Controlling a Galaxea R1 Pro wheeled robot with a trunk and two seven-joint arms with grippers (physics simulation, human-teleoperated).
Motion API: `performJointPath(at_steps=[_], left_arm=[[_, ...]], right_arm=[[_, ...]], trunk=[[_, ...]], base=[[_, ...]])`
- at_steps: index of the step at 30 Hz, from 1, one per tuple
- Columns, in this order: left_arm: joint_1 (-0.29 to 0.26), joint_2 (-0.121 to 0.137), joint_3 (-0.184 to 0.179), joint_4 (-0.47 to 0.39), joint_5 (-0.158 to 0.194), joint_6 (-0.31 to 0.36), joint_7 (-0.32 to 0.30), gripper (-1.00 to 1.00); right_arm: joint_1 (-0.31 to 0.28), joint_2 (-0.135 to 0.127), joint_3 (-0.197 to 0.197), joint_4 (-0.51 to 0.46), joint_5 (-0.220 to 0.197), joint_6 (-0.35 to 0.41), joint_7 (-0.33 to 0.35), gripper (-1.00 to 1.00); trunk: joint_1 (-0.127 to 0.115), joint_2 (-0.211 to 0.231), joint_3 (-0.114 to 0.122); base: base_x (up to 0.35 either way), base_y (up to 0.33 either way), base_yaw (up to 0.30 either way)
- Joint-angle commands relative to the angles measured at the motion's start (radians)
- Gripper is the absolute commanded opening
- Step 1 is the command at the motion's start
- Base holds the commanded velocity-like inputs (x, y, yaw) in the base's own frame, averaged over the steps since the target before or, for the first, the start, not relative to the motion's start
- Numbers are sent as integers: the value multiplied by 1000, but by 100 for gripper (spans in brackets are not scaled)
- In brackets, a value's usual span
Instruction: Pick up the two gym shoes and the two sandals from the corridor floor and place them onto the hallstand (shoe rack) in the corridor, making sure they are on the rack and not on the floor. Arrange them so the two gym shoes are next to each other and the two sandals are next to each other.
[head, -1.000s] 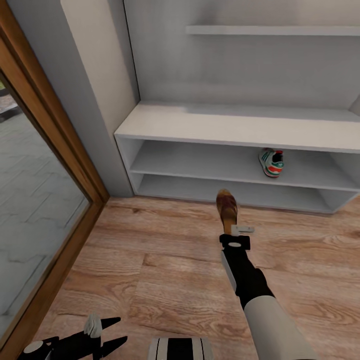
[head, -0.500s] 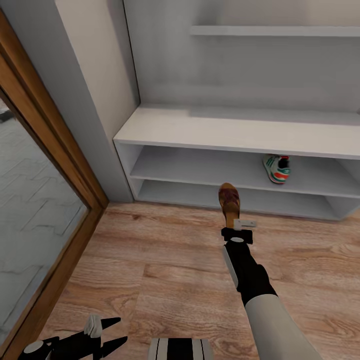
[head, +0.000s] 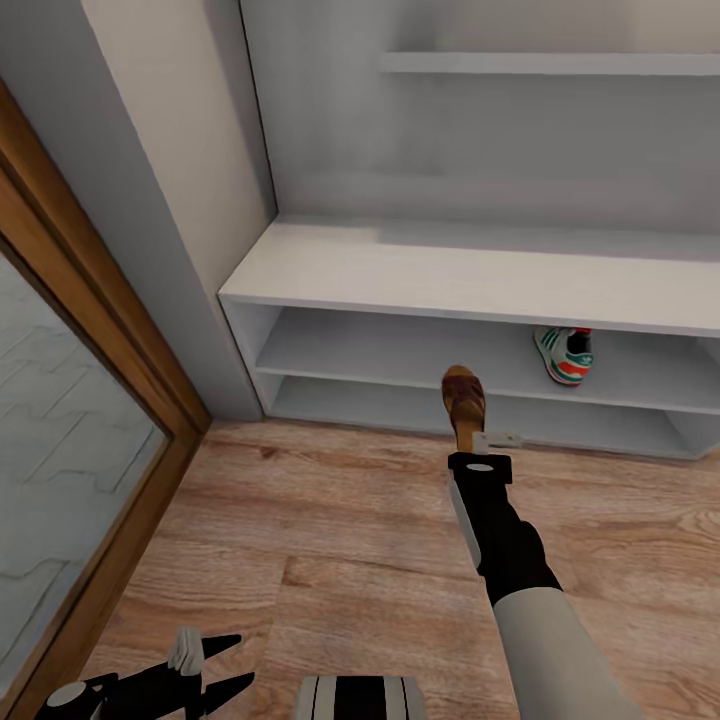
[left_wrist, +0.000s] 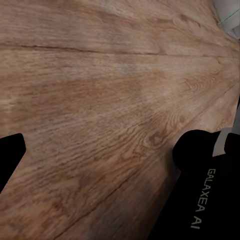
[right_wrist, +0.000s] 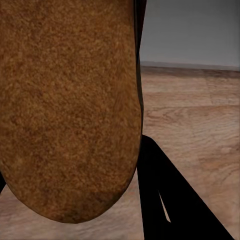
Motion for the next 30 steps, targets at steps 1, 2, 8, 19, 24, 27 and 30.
performJointPath(at_steps=[1,2,8,19,24,27,30], left_arm=[[-1,0,1,1,0,-10,-2,100],[-1,0,1,1,0,-10,-2,100],[-1,0,0,1,0,-10,-2,100],[-1,-1,1,1,0,-10,-2,100],[-1,-1,1,1,0,-10,-2,100],[-1,-1,1,1,0,-10,-2,100],[-1,-1,1,1,0,-10,-2,100]], right_arm=[[0,1,-2,-1,7,7,2,-100],[0,1,-2,-1,7,7,2,-100],[0,1,-3,0,7,7,2,-100],[0,1,-3,-1,7,7,2,-100],[0,1,-3,-1,7,7,2,-100],[0,1,-3,-1,7,7,2,-100],[0,1,-3,-1,7,7,2,-100]], trunk=[[0,0,-1],[0,0,-1],[0,0,-1],[0,0,-1],[0,0,-1],[0,0,-1],[0,0,-1]], base=[[14,0,0],[30,0,0],[227,0,0],[334,0,0],[339,0,0],[328,-59,0],[298,-115,0]])
